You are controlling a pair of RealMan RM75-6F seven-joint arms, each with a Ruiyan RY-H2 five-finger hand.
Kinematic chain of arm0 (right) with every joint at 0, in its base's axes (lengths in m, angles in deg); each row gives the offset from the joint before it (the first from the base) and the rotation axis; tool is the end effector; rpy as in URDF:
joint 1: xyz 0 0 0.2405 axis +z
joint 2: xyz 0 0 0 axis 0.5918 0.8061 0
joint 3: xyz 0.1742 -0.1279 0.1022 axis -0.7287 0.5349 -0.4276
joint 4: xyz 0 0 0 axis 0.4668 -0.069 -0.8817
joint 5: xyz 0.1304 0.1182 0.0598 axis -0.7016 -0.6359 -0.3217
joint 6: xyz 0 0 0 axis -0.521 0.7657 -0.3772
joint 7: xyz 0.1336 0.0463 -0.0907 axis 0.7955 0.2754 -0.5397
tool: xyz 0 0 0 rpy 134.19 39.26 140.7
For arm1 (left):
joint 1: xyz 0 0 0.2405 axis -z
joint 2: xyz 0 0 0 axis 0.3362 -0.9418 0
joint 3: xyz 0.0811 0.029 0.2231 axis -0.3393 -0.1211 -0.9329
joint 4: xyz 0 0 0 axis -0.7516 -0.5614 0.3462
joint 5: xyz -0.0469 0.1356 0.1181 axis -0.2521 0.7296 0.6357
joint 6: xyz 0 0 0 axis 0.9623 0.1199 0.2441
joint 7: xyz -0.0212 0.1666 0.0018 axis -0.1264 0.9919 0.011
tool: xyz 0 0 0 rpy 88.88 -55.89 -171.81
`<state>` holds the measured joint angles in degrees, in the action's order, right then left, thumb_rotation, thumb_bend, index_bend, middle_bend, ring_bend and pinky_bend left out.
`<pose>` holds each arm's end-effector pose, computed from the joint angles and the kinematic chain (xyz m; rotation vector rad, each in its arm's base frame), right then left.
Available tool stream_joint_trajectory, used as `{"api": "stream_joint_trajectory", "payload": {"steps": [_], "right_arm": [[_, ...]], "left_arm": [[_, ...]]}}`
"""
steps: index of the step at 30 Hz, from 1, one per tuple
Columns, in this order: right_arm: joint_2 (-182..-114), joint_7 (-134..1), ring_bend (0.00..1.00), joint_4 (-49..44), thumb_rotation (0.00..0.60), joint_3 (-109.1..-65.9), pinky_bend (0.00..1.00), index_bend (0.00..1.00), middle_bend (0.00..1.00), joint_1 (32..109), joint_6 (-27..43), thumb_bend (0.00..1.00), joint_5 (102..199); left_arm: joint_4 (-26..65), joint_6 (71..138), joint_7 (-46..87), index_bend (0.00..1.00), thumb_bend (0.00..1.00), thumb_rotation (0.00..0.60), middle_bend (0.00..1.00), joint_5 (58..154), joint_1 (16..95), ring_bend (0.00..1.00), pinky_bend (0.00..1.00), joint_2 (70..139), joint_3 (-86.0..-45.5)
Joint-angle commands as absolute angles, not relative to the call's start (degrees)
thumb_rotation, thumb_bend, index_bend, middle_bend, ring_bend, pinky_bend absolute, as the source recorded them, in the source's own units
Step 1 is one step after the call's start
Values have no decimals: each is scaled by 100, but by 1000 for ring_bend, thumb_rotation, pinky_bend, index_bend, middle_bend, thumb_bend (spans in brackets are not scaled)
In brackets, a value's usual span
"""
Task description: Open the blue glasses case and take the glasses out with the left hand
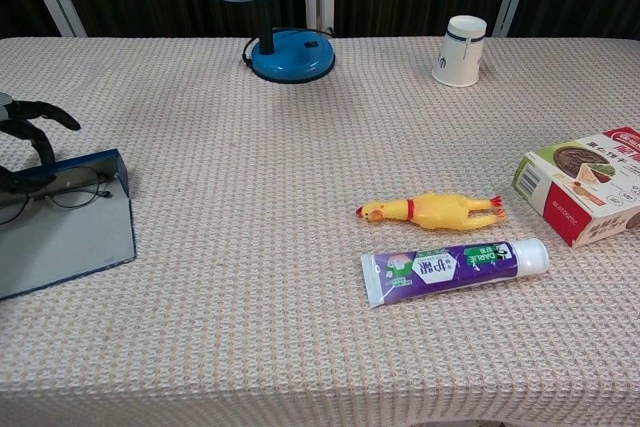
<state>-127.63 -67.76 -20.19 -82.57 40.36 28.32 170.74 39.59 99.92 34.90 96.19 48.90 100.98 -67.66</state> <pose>-0.2957 -0.2055 0.1887 1.3176 -0.8971 0.8788 -0.2416 0.2985 0.0389 -1.5055 -1.3319 -0.7278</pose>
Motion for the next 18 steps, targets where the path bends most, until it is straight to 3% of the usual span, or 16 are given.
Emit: {"api": "stream_joint_trajectory", "payload": {"steps": [1,18], "right_arm": [[-12767,-6778,0,-2016,600,-8259,0,0,1,4040,2824,218,17067],[-12773,-6785,0,-2007,600,-8261,0,0,1,4043,2805,218,17040]], "left_arm": [[3961,9979,3477,181,386,600,459,9625,4889,154,92,10093,-6758],[3832,10067,3386,213,396,600,528,10028,4867,186,98,10154,-6751]]}}
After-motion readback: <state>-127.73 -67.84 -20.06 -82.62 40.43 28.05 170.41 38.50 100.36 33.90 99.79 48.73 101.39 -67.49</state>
